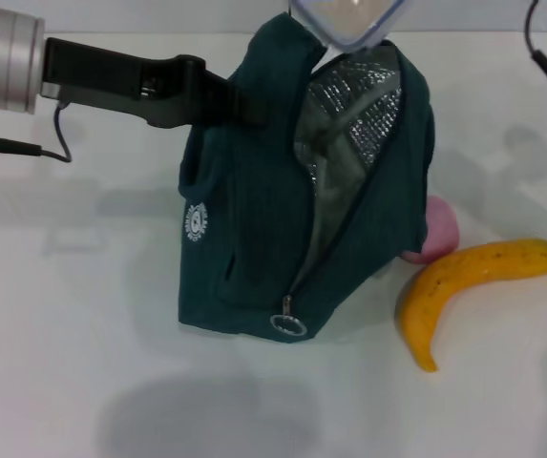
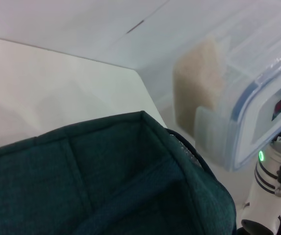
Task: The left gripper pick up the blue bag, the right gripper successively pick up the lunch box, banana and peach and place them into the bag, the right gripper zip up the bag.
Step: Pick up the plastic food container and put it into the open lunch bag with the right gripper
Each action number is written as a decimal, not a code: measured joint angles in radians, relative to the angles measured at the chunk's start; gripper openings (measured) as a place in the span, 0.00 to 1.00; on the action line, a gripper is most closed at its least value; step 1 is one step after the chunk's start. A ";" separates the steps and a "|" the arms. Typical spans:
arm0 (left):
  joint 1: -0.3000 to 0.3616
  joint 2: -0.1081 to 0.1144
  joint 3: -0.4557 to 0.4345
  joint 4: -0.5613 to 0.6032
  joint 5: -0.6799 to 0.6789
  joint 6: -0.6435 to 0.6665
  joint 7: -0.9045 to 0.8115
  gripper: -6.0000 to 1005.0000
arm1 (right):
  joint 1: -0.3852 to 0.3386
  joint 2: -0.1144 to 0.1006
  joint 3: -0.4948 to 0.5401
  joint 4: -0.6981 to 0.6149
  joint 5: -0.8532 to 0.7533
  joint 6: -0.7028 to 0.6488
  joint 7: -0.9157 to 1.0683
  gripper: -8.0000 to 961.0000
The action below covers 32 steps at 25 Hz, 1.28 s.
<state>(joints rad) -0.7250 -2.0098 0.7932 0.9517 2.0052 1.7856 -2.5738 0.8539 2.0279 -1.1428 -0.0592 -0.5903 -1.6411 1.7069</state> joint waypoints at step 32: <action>0.021 -0.001 0.000 -0.013 -0.010 -0.025 0.012 0.04 | -0.117 0.000 -0.408 -0.150 0.008 0.324 0.007 0.18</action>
<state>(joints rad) -0.7041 -2.0113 0.7933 0.9387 1.9955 1.7608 -2.5616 0.7364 2.0279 -1.5509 -0.2088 -0.5825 -1.3174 1.7138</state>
